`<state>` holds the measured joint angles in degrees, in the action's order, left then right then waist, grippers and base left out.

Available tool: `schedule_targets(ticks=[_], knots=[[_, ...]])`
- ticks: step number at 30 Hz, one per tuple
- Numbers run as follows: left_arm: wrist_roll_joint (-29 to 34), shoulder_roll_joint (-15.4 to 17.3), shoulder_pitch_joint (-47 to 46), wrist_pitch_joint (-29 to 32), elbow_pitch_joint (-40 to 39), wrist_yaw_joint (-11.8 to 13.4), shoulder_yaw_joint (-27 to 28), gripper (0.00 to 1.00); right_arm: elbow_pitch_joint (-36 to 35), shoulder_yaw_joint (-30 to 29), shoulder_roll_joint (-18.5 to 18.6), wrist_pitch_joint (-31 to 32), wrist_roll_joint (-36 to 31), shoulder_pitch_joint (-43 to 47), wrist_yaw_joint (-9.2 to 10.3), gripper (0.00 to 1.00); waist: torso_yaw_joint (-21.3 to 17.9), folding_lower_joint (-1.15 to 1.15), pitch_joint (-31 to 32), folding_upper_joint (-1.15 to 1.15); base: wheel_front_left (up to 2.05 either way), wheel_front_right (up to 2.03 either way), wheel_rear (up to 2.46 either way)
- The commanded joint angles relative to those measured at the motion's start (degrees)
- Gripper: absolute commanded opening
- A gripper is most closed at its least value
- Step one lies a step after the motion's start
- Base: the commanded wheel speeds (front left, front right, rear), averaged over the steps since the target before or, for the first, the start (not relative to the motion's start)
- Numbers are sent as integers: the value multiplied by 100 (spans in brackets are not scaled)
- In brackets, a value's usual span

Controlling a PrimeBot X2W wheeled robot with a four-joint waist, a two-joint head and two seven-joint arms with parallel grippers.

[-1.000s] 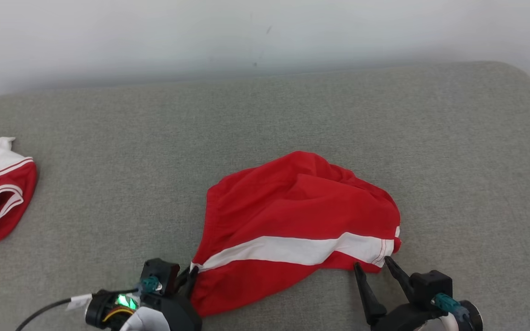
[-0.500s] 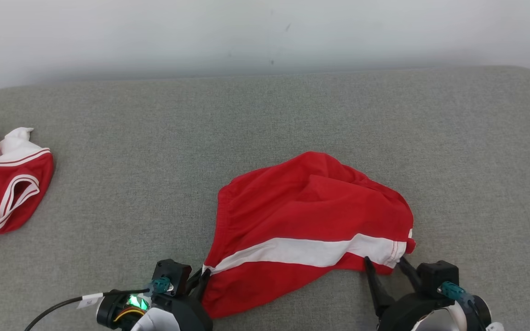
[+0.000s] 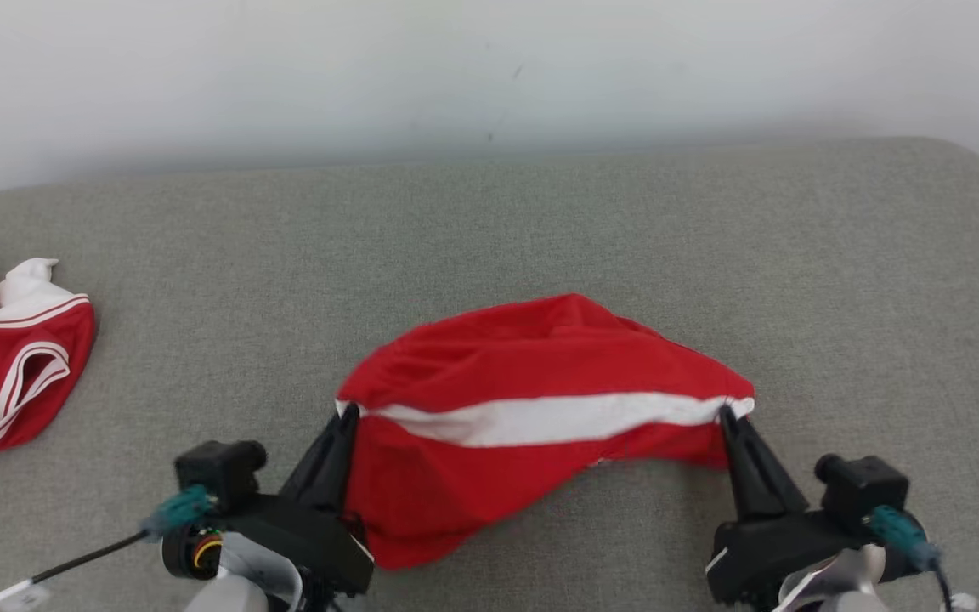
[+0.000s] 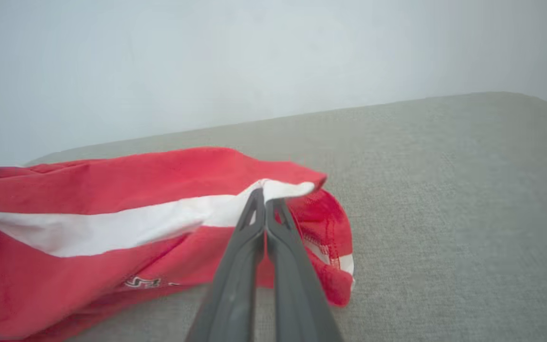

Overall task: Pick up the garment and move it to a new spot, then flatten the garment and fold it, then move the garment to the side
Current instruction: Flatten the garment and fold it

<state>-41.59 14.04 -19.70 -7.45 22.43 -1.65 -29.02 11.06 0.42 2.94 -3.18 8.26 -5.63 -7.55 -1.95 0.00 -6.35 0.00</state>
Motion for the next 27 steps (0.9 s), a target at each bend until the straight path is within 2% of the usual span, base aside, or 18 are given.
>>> schedule_targets(ticks=[1, 5, 11, 14, 19, 24, 27], knots=[[-198, -58, 90, -105, -103, -65, 131, 0, -110, -31, -13, -82, 135, -57, 13, 0, -17, 0, 45, 0, 0, 0, 0], [-821, -172, 81, -186, -471, -307, 480, 0, -521, -127, -12, -177, 673, -216, 13, 0, -42, 0, 114, 0, 0, 0, 0], [-1345, -102, -218, 27, -1033, -492, 634, 0, -1206, -223, 76, 195, 867, -611, 13, 0, -111, 0, 227, 0, 0, 0, 0], [-1381, -163, -422, -35, -1334, -482, 704, 0, -1525, -383, 195, 342, 1007, -784, 13, 0, -122, 0, 262, 0, 0, 0, 0], [-1657, -447, -790, -59, -1704, -366, 865, 0, -1865, -521, 479, 618, 1100, -1142, 13, 0, -180, 0, 316, 0, 0, 0, 0], [-2009, -428, -1316, 306, -1767, -296, 1061, 0, -1897, -185, 770, 892, 1015, -1745, 13, 0, -358, 0, 320, 0, 0, 0, 0], [-2084, -346, -1596, 509, -1740, -271, 1112, 0, -1882, 24, 785, 850, 1010, -2066, 13, 0, -445, 0, 275, 0, 0, 0, 0]])
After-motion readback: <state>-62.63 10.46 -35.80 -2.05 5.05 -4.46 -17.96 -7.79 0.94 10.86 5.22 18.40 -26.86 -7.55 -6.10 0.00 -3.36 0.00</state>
